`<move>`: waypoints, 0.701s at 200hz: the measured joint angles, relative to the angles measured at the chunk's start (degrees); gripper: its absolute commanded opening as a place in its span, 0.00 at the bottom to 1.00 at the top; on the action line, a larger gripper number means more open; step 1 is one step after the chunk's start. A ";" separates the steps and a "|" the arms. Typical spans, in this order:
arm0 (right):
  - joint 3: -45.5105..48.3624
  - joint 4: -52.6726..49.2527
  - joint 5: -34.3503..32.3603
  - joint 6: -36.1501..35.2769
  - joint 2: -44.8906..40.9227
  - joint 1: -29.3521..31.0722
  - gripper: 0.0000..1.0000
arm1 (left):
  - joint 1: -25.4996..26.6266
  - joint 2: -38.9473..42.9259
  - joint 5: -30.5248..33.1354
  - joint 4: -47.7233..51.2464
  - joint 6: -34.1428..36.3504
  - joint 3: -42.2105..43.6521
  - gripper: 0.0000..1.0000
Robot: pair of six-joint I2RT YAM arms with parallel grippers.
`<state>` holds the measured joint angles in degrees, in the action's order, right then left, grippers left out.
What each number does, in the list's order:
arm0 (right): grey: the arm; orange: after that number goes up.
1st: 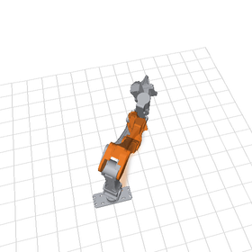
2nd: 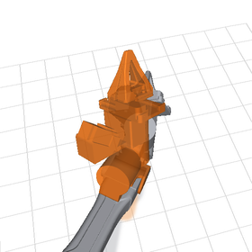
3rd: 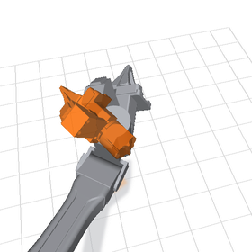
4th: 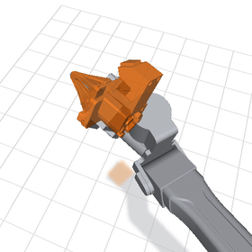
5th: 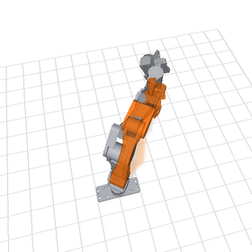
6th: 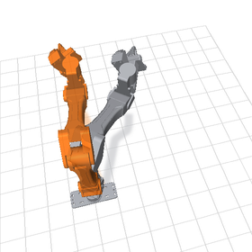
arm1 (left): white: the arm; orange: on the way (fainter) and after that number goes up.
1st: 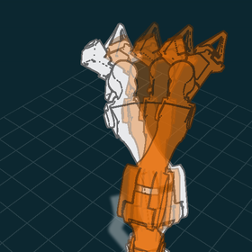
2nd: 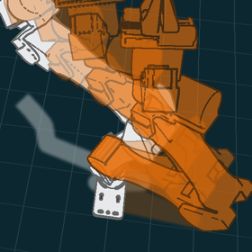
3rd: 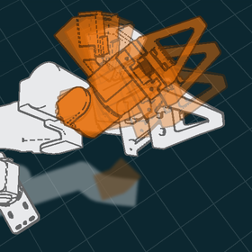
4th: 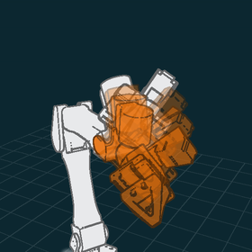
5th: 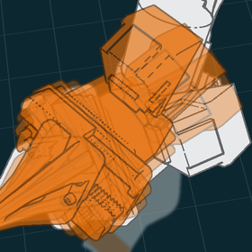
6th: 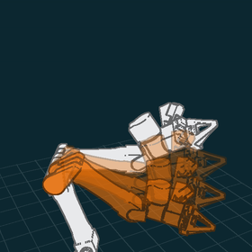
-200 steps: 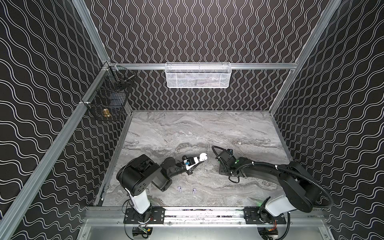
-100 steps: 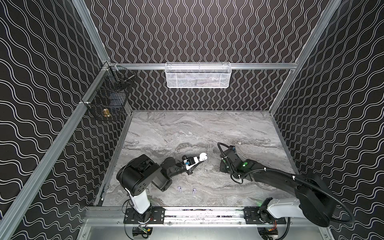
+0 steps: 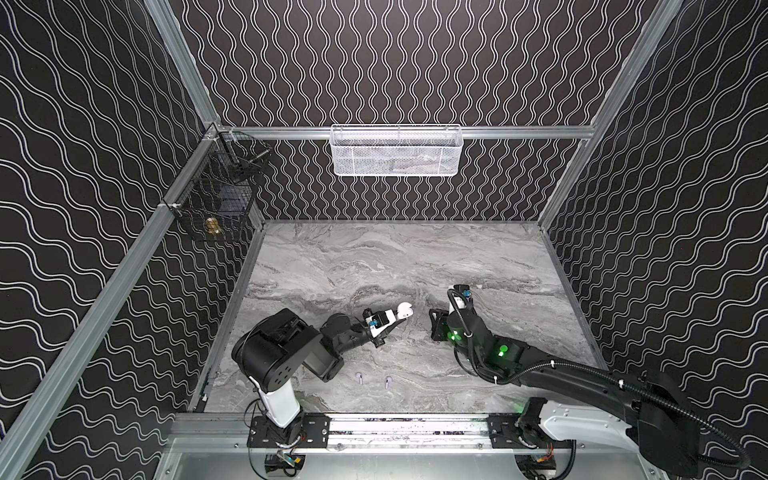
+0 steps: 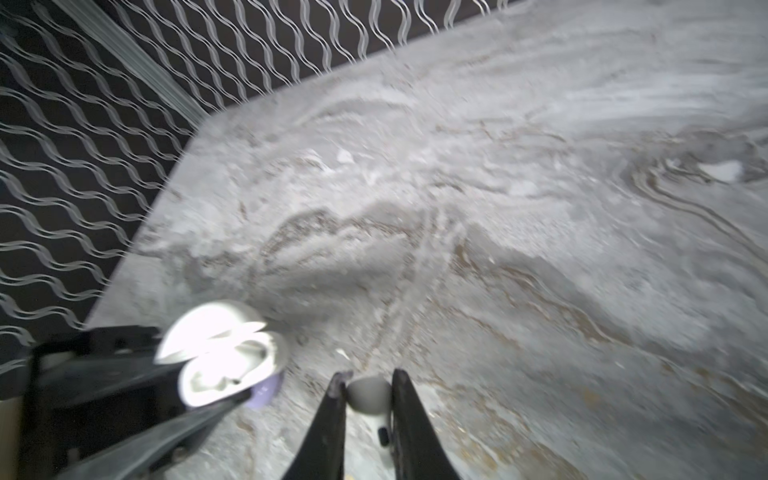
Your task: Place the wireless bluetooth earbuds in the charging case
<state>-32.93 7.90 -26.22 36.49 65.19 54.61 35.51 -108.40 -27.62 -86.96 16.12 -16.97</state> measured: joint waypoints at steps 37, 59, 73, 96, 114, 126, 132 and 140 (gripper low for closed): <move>1.36 11.96 0.09 -3.06 2.25 0.85 0.22 | -1.44 0.00 -0.07 0.07 -2.29 -0.50 0.18; 1.42 18.34 0.94 -4.59 4.61 1.11 0.22 | -2.60 0.00 -0.13 0.02 -3.89 -0.87 0.18; 1.38 22.01 1.84 -5.60 6.49 1.18 0.22 | -3.10 0.00 -0.33 0.00 -4.37 -1.07 0.18; 1.31 27.69 3.21 -6.58 9.70 1.20 0.22 | -3.93 0.00 -0.76 0.02 -5.68 -1.29 0.18; 0.24 31.63 4.85 -7.13 12.85 1.20 0.22 | -4.35 0.00 -1.03 0.02 -6.64 -1.42 0.18; -0.52 33.75 5.81 -7.15 14.53 1.22 0.22 | -4.42 0.00 -1.18 0.02 -6.82 -1.44 0.18; -0.90 34.62 6.34 -7.17 15.21 1.22 0.22 | -4.44 0.00 -1.22 0.02 -6.91 -1.44 0.18; -1.27 35.74 6.69 -7.19 16.00 1.25 0.22 | -4.50 0.00 -1.25 0.02 -6.95 -1.44 0.18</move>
<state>-34.20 43.64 -19.53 29.30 81.19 55.86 31.00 -108.40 -28.86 -86.94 9.17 -18.41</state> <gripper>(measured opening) 0.224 0.237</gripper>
